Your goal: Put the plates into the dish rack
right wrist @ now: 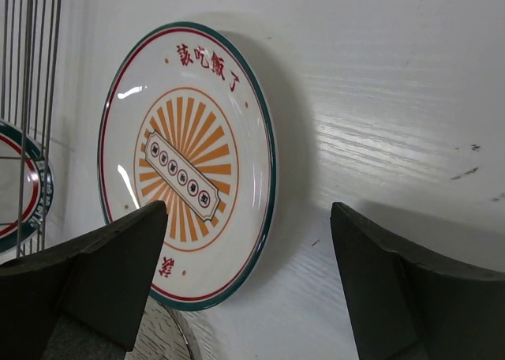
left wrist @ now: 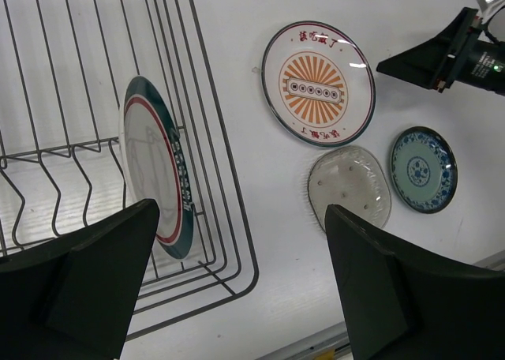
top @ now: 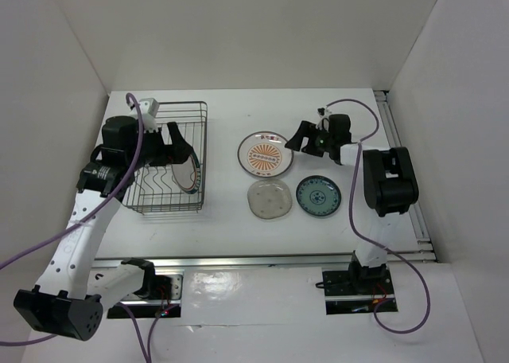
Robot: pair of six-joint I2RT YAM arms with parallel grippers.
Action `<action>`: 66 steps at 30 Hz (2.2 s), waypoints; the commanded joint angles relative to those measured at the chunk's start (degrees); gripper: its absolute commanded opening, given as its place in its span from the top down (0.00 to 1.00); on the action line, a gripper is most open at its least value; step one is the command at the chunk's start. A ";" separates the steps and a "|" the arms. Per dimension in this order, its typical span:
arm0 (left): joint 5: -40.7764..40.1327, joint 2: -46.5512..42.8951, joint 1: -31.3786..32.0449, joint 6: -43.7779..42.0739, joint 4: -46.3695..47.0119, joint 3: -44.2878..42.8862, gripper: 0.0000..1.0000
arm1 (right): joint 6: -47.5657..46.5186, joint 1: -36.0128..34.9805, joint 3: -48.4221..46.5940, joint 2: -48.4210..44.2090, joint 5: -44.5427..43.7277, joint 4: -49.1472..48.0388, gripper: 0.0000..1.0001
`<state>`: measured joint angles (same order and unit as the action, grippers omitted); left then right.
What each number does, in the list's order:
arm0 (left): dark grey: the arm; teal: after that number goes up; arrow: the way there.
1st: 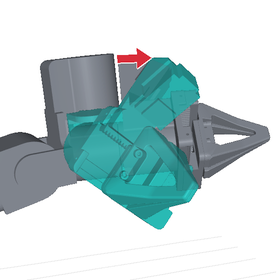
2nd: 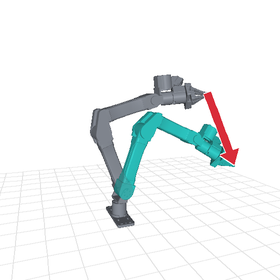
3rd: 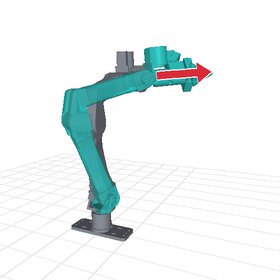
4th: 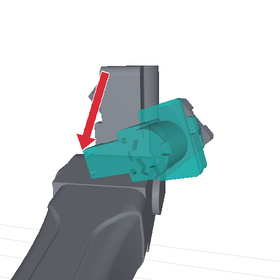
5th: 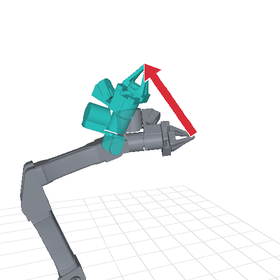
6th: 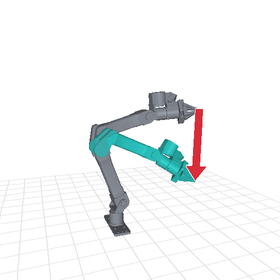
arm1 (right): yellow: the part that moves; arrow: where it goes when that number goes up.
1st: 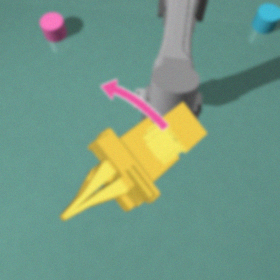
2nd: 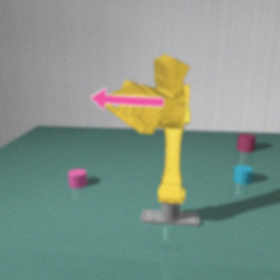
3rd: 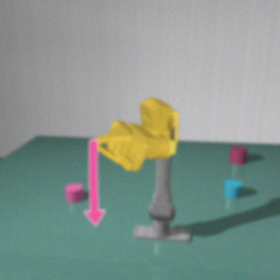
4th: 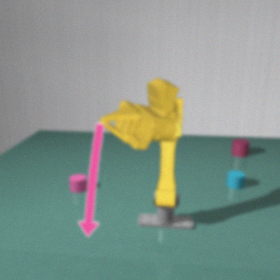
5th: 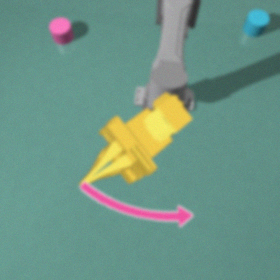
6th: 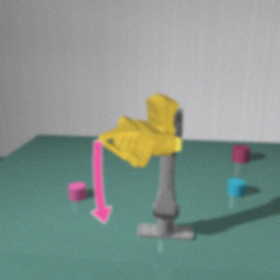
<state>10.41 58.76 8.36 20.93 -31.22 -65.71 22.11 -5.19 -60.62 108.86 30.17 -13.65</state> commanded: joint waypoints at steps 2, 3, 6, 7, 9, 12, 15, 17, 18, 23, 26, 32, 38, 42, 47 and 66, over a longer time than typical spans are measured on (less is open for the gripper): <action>2.59 -0.93 -0.98 -1.15 3.01 -0.03 0.00 | -1.37 0.36 -3.80 4.78 6.38 -2.43 0.10; 3.20 -0.93 -0.98 -1.15 3.01 -0.03 0.00 | -0.76 0.36 -4.33 5.65 7.17 -2.43 0.11; 5.13 -0.40 -0.98 -1.15 3.54 -0.03 0.00 | -0.75 0.36 -6.69 8.82 8.59 -1.83 0.15; 5.14 -0.40 -0.98 -1.15 3.54 -0.03 0.00 | -0.75 0.36 -6.70 9.35 9.28 -1.82 0.16; 5.14 -0.40 -0.98 -1.15 3.54 -0.03 0.00 | -0.75 -0.17 -6.70 10.15 11.04 -2.43 0.22; 5.14 -0.40 -0.98 -1.15 3.54 -0.03 0.00 | -0.75 -0.79 -7.23 11.37 11.05 -2.43 0.30; 5.14 -0.40 -0.98 -1.15 3.54 -0.03 0.00 | -0.75 -1.40 -7.23 11.99 10.34 -2.43 0.32; 5.14 -0.40 -0.98 -1.15 3.54 -0.03 0.00 | -0.75 -1.40 -6.71 12.51 10.34 -2.43 0.38; 5.14 -0.40 -0.98 -1.15 3.54 -0.03 0.00 | -0.75 -1.40 -6.70 12.52 10.34 -2.43 0.40; 5.67 -0.93 -0.98 -1.15 3.54 -0.03 0.00 | -0.22 -1.40 -6.09 13.05 10.34 -2.43 0.57; 5.67 -0.93 -0.98 -1.15 3.54 -0.03 0.00 | 0.39 -1.40 -6.09 13.66 10.34 -2.96 0.71; 5.67 0.12 -0.98 -1.15 3.54 -0.03 0.00 | 4.25 -0.87 -6.62 14.19 10.87 -4.53 1.00; 6.20 0.73 -0.98 -1.15 4.06 -0.03 0.00 | 17.51 0.18 -3.72 10.94 7.98 -15.62 1.00; 6.20 1.27 -0.98 -0.63 4.06 -0.03 0.00 | 25.77 0.18 -4.95 7.95 3.41 -20.61 1.00; 5.58 1.27 -0.98 -0.10 4.59 0.50 0.00 | 32.91 -2.01 -4.24 3.83 4.01 -30.63 1.00; 13.14 1.18 -2.03 1.48 7.49 1.55 0.00 | 32.21 -16.86 4.37 -14.02 13.86 -43.22 1.00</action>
<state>20.43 60.64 6.90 21.41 -27.33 -65.08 54.92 -19.84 -56.36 98.63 42.52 -50.65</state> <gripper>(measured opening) 0.999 0.042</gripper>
